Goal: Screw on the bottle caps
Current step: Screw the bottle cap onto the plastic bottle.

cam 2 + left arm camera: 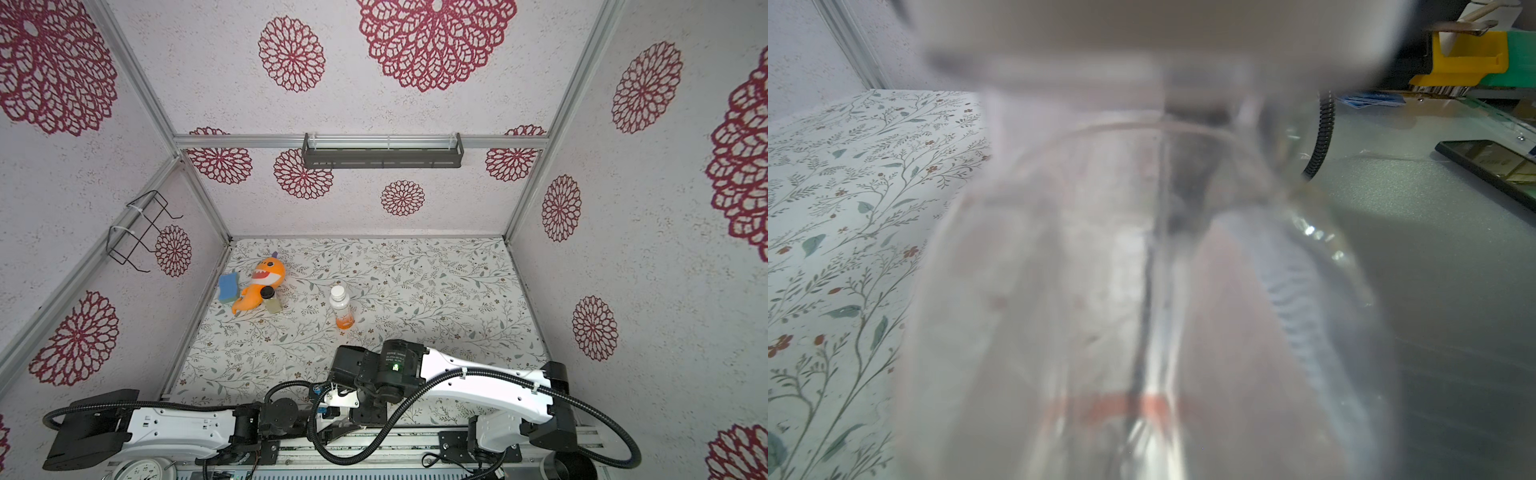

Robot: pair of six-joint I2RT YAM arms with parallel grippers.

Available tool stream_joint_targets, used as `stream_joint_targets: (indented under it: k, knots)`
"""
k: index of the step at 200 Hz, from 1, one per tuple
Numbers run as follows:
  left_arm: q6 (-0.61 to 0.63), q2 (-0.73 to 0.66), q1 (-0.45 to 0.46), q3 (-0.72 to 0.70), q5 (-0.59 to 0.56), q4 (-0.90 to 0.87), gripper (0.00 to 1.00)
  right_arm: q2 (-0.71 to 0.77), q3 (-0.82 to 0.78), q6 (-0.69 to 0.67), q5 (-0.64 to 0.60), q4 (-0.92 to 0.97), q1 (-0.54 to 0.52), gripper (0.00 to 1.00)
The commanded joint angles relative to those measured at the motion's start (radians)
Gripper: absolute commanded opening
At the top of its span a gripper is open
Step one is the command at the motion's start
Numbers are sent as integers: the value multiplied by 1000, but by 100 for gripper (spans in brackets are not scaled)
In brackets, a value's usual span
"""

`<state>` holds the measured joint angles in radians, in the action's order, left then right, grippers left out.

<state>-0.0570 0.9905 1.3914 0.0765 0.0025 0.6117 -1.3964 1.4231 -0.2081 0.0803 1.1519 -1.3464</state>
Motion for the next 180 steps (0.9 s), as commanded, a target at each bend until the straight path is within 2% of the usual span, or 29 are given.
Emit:
stream_joint_targets:
  k: [1, 66, 99, 135, 156, 180]
  knots:
    - [-1, -16, -5, 14, -7, 57, 41, -19, 14, 114, -103, -36, 2, 32]
    - [2, -53, -5, -1, -38, 65, 41, -18, -44, 402, -212, -139, 12, 28]
    - [2, -55, -6, -3, -41, 67, 42, 5, -65, 491, -237, -186, 22, 25]
    - [0, -55, -6, -3, -41, 67, 41, 20, -84, 490, -219, -216, 22, 26]
    - [-1, -55, -5, -3, -41, 67, 41, 22, -87, 470, -196, -222, 21, 34]
    - [0, -55, -6, -3, -42, 68, 42, 16, -87, 445, -194, -206, 18, 37]
